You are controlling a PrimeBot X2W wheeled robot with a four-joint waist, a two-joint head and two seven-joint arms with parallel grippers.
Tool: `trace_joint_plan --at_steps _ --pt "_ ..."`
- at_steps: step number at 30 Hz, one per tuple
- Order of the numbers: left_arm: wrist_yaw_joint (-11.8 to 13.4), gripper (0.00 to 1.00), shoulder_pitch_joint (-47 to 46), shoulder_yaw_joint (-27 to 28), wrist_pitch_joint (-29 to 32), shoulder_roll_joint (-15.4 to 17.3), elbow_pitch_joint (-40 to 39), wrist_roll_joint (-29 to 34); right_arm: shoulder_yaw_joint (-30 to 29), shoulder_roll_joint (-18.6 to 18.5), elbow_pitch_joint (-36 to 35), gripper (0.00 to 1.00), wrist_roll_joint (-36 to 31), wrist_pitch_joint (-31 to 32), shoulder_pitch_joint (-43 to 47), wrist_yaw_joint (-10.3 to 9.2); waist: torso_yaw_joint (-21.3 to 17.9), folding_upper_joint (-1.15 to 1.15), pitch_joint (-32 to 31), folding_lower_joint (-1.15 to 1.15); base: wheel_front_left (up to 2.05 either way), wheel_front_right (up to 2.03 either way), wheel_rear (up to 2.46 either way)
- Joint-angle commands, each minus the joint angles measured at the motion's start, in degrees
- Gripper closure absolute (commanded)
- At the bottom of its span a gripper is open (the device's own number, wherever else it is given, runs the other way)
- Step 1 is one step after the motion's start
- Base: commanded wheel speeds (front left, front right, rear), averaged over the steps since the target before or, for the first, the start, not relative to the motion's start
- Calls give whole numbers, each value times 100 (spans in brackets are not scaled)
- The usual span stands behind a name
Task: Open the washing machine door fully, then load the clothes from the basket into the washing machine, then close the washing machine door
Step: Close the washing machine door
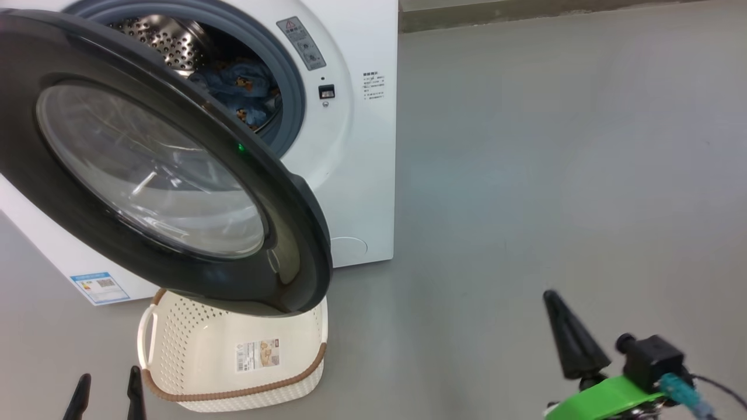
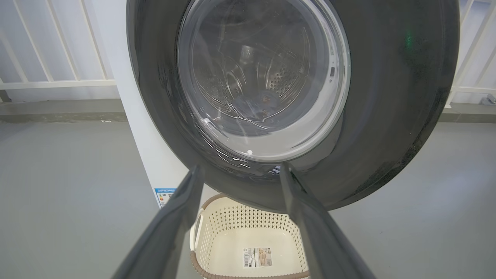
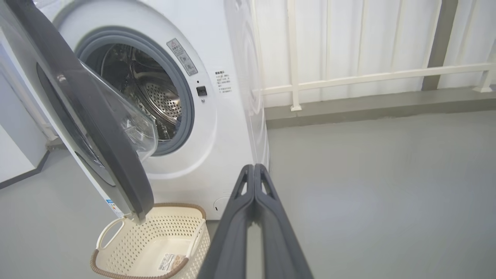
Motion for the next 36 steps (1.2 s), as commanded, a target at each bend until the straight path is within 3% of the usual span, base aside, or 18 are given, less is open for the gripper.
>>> trace_joint_plan --at_steps 1,10,17,26,30,36 --pt "-18 0 -86 215 -47 38 -123 11 67 4 -291 100 -37 -28 -81 50 -4 0 11 0 0 0 0" --pt "-18 0 -136 222 -47 14 -118 -117 149 4 -2461 100 -91 -28 -237 50 -7 0 103 0 0 0 0" --pt "-18 0 -203 208 -47 17 -106 -166 765 4 -3413 100 -154 -28 -427 50 77 0 136 0 0 0 0" --pt "-18 0 -273 68 -47 -8 -69 -230 2039 4 -3275 100 -473 -28 -731 50 346 0 166 0 0 0 0" --pt "-18 0 -315 -25 -47 -29 -79 -255 2788 3 -2654 100 -516 -28 -941 50 604 0 220 0 0 0 0" --pt "-18 0 -444 -169 -47 -53 -105 -314 3240 -66 -1650 100 -299 -28 -1164 50 1000 0 401 0 0 0 0"
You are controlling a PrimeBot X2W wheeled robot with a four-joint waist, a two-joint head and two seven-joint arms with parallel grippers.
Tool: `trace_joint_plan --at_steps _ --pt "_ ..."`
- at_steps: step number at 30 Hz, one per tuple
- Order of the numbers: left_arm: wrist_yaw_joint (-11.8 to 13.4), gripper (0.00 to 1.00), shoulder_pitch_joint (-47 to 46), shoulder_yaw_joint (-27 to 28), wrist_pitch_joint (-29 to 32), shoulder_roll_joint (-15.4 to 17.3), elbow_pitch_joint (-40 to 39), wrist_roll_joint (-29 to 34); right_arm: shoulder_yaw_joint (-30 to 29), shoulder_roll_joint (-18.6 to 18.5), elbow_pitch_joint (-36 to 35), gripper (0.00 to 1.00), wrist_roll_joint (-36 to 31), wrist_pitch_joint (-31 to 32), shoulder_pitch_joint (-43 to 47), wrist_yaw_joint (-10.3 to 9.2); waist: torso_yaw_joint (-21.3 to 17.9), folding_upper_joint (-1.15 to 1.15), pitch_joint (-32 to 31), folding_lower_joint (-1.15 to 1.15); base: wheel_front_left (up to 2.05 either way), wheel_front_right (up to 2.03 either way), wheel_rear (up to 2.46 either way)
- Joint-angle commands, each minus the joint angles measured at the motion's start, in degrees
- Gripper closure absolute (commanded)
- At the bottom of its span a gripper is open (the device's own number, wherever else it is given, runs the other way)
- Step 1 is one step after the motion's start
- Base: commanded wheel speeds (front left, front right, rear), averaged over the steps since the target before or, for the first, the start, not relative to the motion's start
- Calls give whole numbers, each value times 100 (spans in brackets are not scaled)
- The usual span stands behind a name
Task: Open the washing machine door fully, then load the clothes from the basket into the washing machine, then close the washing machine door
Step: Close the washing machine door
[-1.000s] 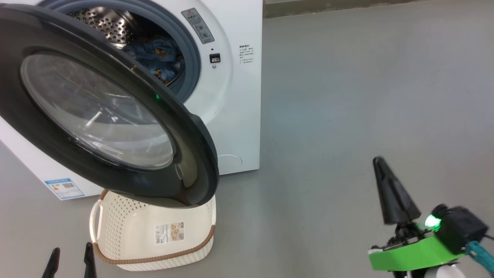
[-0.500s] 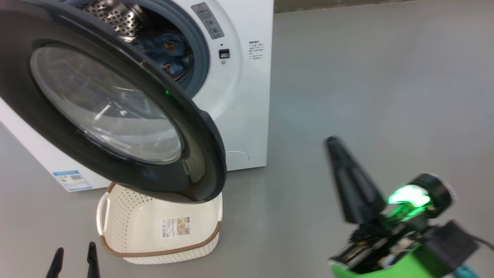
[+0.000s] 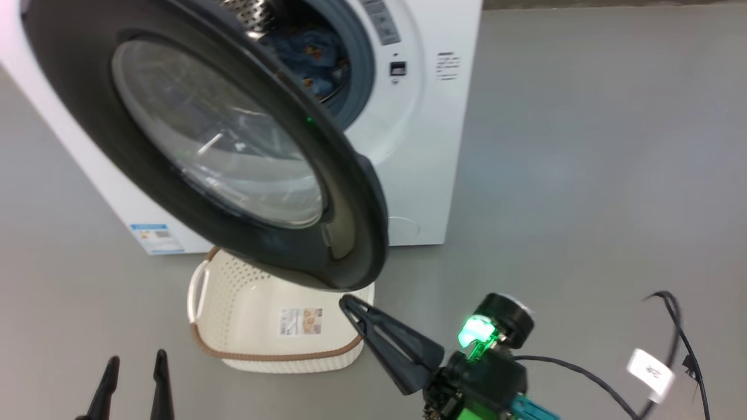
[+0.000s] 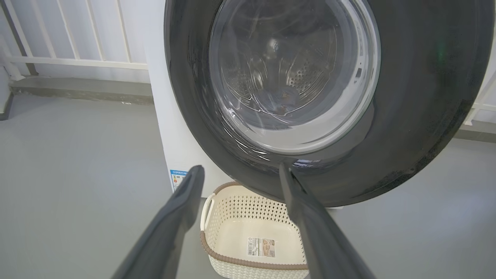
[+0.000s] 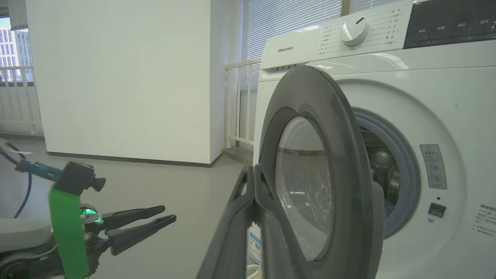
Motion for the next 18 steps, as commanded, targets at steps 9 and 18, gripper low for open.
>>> trace_joint_plan --at_steps 9,18 --pt "-17 0 -543 -141 -47 63 -148 -212 125 59 827 100 204 -26 -548 35 777 0 618 0 0 0 0" --pt "-17 0 -885 -395 -47 162 -149 -410 -495 114 1349 100 -24 -26 -1009 35 1061 0 1089 0 0 0 0"
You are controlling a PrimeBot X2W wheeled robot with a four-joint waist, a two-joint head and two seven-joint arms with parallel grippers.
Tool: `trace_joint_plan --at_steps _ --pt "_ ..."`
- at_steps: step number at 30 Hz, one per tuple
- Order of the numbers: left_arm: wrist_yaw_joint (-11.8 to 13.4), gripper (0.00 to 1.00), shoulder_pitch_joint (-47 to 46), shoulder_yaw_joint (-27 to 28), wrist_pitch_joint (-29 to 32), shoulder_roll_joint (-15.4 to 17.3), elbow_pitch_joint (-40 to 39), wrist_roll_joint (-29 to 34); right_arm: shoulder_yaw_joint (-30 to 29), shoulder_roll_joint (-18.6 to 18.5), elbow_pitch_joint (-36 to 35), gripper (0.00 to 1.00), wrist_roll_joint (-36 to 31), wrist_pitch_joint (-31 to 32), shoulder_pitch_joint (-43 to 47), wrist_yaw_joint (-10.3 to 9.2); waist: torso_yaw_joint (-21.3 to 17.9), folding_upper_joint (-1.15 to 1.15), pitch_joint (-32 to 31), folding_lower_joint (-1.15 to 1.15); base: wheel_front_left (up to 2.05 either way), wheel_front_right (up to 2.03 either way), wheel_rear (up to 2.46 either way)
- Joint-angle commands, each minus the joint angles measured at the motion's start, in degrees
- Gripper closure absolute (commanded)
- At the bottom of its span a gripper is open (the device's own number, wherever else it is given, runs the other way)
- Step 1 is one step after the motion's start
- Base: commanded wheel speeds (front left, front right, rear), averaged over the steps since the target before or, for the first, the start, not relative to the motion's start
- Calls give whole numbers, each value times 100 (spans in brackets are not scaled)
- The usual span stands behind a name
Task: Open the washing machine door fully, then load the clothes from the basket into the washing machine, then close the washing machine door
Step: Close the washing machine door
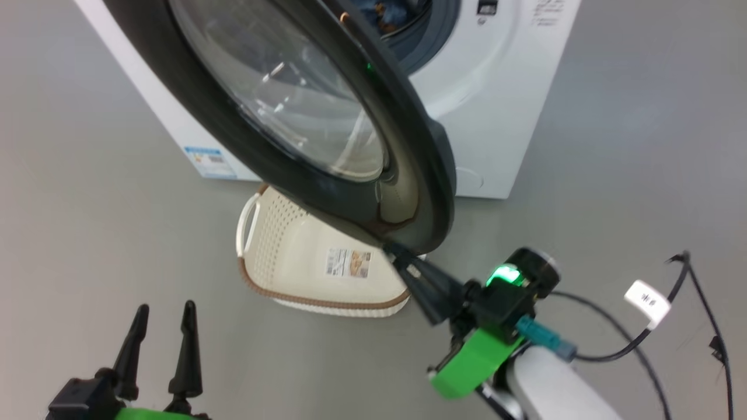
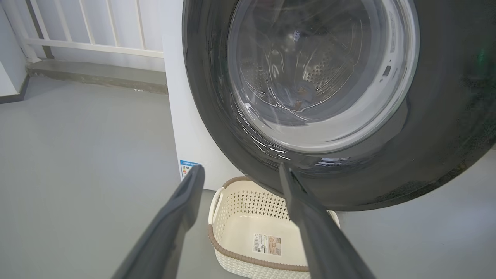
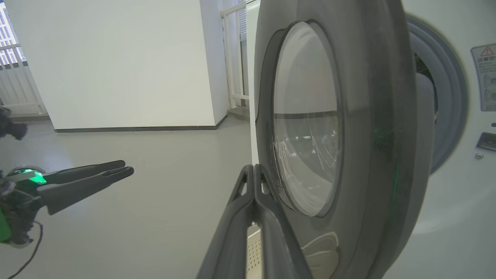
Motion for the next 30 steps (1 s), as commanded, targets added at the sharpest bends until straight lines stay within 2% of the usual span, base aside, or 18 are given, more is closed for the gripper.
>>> trace_joint_plan --at_steps 1,18,30 --pt "-17 0 -233 127 -47 154 -133 -69 -32 117 -95 100 -49 -26 -174 35 202 0 283 0 0 0 0" --pt "-17 0 -643 -309 -47 309 30 -425 -980 121 215 100 185 -26 -1010 35 178 0 856 0 0 0 0" --pt "-17 0 -1062 -637 -47 381 -19 -648 -1604 121 691 100 213 -26 -2371 35 328 0 1543 0 0 0 0"
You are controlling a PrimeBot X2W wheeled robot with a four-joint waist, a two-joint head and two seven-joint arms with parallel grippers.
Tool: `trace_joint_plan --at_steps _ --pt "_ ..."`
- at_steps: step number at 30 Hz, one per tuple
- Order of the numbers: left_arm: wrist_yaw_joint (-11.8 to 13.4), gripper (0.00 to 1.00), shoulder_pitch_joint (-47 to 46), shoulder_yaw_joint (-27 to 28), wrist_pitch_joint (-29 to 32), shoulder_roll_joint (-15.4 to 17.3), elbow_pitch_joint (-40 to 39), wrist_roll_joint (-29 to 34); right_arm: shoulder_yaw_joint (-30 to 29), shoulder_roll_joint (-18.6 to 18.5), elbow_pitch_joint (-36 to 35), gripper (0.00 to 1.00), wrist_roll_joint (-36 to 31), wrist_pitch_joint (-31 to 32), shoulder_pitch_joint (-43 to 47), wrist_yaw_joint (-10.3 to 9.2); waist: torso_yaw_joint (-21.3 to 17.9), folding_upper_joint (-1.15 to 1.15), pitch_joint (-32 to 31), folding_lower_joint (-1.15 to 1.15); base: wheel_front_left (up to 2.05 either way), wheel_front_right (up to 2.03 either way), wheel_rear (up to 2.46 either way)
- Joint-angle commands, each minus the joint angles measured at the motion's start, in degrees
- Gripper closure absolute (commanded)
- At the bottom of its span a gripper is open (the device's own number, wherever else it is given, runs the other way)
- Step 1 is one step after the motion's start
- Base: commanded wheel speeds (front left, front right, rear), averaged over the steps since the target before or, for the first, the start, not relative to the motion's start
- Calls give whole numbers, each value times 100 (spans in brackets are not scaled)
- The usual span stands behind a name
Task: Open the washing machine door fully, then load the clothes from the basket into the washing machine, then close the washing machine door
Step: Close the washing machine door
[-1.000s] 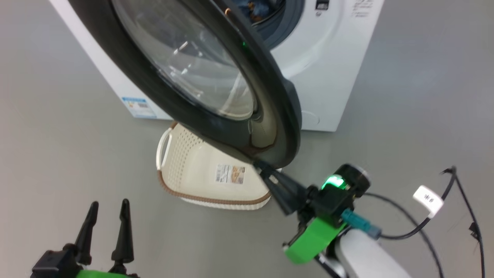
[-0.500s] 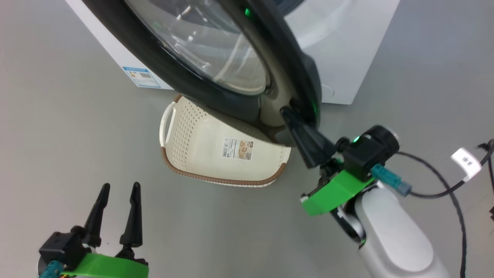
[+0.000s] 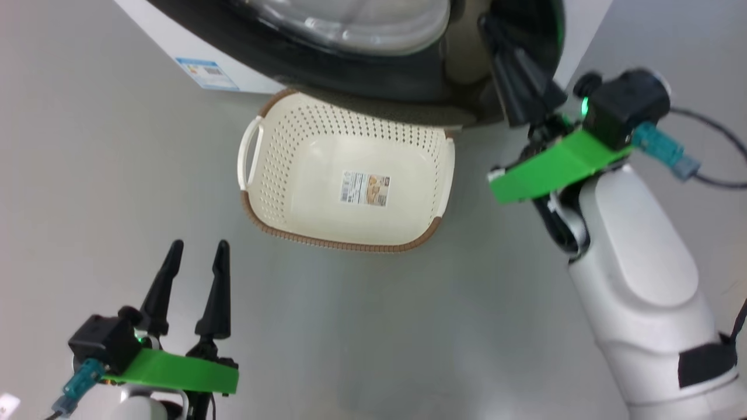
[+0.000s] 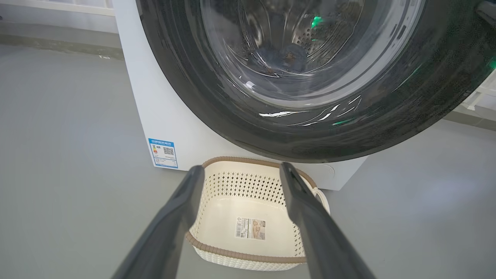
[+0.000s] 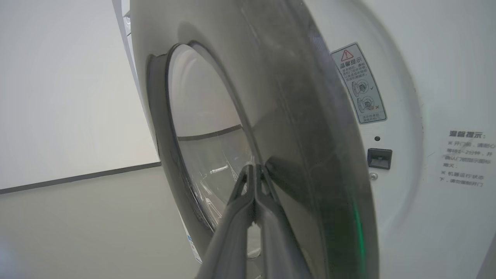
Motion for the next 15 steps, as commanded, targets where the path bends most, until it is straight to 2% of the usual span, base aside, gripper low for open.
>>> trace_joint_plan --at_steps 1,15 --pt "-17 0 -149 155 -46 198 -148 -50 34 117 -77 100 9 -26 -170 6 80 0 258 0 0 0 0" --pt "-17 0 -663 -235 -46 224 -196 -321 -428 117 420 100 88 -26 -1755 6 167 0 1012 0 0 0 0"
